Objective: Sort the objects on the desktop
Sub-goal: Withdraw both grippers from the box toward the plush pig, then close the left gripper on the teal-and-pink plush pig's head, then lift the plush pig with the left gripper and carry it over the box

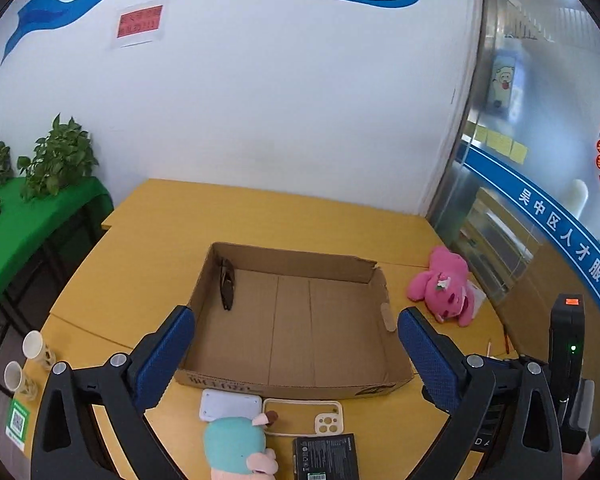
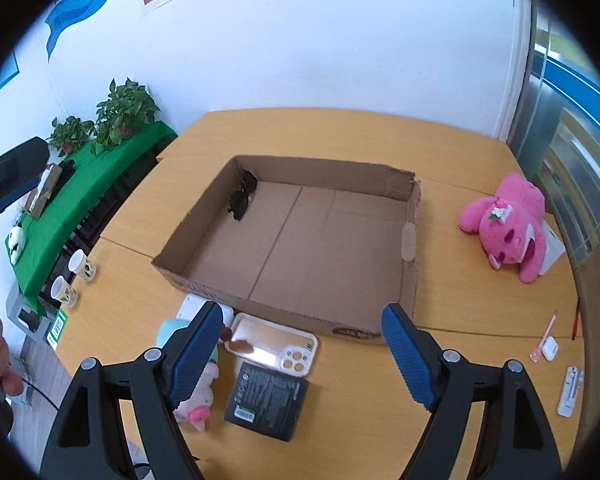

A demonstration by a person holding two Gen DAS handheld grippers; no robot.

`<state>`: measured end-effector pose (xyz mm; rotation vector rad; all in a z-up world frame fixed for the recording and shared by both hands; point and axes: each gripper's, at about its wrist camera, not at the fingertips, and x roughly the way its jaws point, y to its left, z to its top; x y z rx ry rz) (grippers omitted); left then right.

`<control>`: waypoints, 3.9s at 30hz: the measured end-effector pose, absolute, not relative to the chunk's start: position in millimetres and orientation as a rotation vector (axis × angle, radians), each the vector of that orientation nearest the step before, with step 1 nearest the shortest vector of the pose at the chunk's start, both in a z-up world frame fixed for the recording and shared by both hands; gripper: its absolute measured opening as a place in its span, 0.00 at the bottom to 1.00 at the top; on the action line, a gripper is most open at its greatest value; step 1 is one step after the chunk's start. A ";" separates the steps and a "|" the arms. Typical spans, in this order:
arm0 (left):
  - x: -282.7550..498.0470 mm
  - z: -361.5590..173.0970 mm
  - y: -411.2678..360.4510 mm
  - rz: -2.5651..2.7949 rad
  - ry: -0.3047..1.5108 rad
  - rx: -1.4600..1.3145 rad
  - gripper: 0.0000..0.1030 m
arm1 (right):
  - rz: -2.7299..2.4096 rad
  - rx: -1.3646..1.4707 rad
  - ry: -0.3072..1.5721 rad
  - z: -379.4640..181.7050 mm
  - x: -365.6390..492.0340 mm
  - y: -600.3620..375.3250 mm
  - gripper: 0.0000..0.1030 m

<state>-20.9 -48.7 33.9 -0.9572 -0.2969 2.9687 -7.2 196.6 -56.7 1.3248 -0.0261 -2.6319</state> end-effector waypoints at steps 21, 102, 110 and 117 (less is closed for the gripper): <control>-16.7 18.3 -26.7 2.781 -0.092 -1.095 0.99 | -2.719 1.327 -0.050 -32.5 -3.6 180.4 0.80; -45.7 -177.5 -127.6 2.175 -0.520 -1.777 0.57 | -2.043 1.698 -0.205 -217.5 16.0 2.5 0.57; -66.1 -20.6 -102.6 2.431 -0.383 -1.324 0.57 | -2.283 1.369 -0.105 -87.7 -14.5 31.1 0.57; -78.4 106.0 -73.5 2.539 -0.251 -0.923 0.57 | -2.512 1.064 -0.031 45.6 -35.6 61.7 0.57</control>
